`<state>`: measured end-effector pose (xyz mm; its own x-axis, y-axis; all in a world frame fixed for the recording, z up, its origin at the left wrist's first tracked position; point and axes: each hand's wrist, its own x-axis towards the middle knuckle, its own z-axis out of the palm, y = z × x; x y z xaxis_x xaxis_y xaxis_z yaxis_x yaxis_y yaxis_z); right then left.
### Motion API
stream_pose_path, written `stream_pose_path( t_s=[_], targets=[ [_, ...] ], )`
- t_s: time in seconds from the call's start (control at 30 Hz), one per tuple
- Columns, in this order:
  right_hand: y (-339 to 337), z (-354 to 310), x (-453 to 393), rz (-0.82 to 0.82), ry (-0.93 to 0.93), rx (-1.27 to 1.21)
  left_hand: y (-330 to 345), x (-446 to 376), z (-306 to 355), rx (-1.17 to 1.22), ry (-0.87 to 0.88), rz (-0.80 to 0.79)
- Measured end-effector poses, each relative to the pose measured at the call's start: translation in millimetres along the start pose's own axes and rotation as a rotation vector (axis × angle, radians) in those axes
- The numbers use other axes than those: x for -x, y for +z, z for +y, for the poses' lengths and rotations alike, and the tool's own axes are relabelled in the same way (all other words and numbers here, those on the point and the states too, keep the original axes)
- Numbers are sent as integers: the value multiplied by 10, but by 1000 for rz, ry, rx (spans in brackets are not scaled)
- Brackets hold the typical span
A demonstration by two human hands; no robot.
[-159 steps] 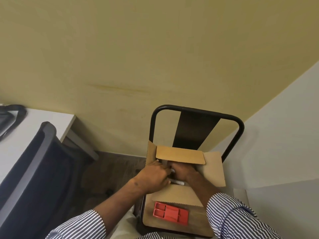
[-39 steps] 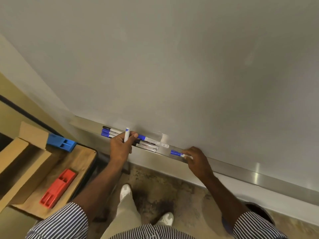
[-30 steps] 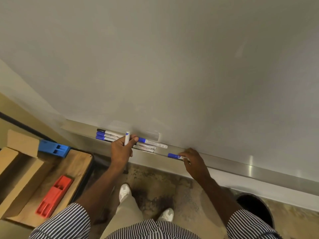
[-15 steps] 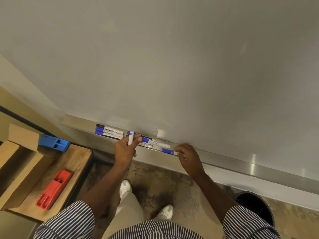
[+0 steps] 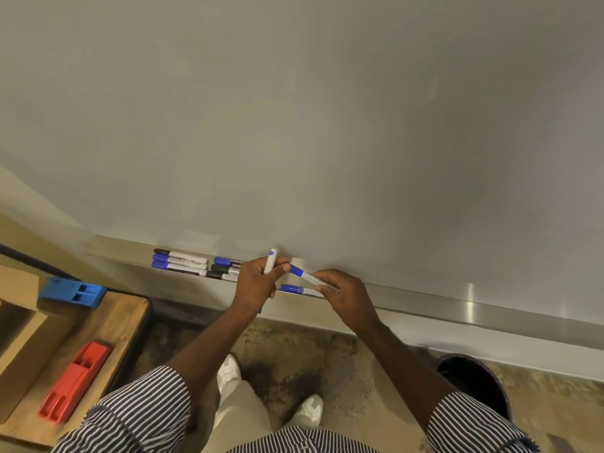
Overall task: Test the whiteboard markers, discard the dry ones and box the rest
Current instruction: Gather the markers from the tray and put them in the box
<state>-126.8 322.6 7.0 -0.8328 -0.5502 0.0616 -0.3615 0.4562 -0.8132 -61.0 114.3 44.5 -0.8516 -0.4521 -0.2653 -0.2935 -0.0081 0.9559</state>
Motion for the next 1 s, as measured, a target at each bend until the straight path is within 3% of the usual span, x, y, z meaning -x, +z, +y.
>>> stream_pose_path(
  t_s=[0.1, 0.3, 0.47, 0.53, 0.67, 1.0],
  targets=[
    [-157, 115, 169, 58, 58, 7, 183, -29, 0, -133, 128, -74],
    [-484, 478, 694, 248, 199, 69, 420, -201, -164, -943, 526, -256],
    [-664, 596, 1135, 307, 314, 120, 640, -373, -310, -1241, 732, -403],
    [-700, 609, 1224, 313, 369, 106, 683, -382, -445, -1295, 780, -448],
    [-715, 618, 1305, 321, 411, 103, 727, -393, -578, -1303, 815, -391],
    [-658, 555, 1221, 318, 377, 99, 715, -307, -702, -1192, 859, -319]
  ],
)
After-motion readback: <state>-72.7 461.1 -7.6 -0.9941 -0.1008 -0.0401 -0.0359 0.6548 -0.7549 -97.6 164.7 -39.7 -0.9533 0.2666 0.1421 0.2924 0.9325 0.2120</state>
